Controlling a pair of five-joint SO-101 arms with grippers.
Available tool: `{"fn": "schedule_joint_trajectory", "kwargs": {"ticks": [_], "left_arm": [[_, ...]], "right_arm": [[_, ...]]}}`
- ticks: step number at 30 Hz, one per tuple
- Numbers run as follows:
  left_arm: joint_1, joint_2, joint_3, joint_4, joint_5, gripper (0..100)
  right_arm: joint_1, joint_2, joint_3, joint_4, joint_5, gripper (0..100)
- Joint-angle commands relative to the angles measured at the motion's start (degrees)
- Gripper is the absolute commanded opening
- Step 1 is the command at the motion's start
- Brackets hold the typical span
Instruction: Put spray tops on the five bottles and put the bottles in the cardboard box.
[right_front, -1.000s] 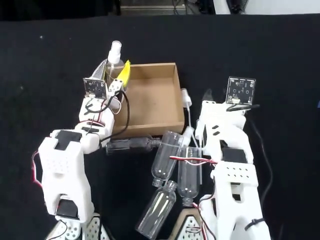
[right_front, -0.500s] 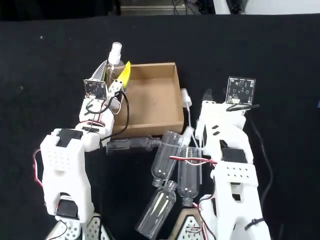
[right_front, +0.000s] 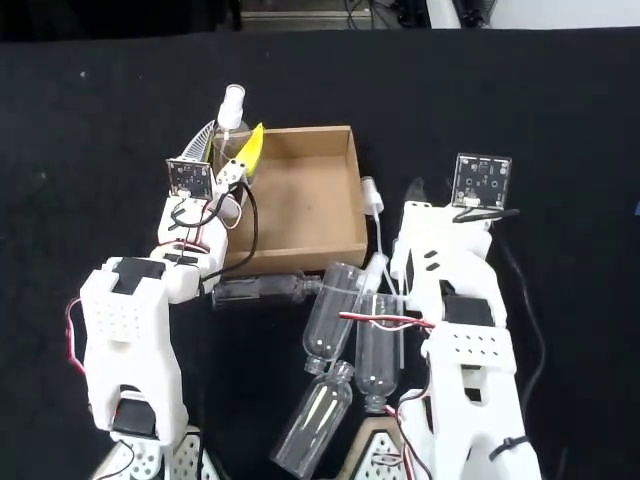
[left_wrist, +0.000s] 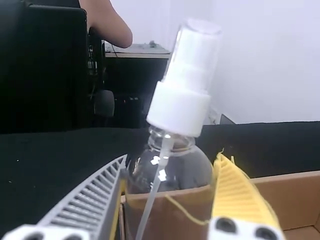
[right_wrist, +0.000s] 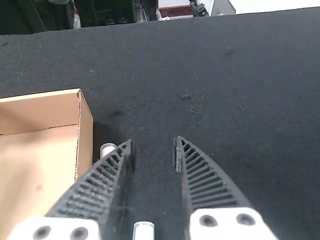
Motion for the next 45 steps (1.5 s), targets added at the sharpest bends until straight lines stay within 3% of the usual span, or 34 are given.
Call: {"fn": "schedule_joint_trajectory", "kwargs": {"ticks": [1,4,15,21,45], "left_arm": [[-0.7,0.1,-0.7,-0.3,0.6,31],[-0.7,0.4,-0.7,-0.2,0.6,35],[-1.3,-0.4,-0.7,-0.5,0.6,33],[-1.9,-8.8,2.9,0.5,0.7,33],[-2.1,-49.8,17.2,45.5,0.3,33]], "right_arm": [[1.2,-0.4,-0.7,-1.7,0.3,11.3],[1.2,-0.4,-0.7,-1.7,0.3,11.3],[1.2,-0.4,-0.7,-1.7,0.4,11.3],[1.2,-0.4,-0.7,-1.7,0.4,11.3],[1.2,-0.4,-0.5,-1.7,0.3,11.3]]}}
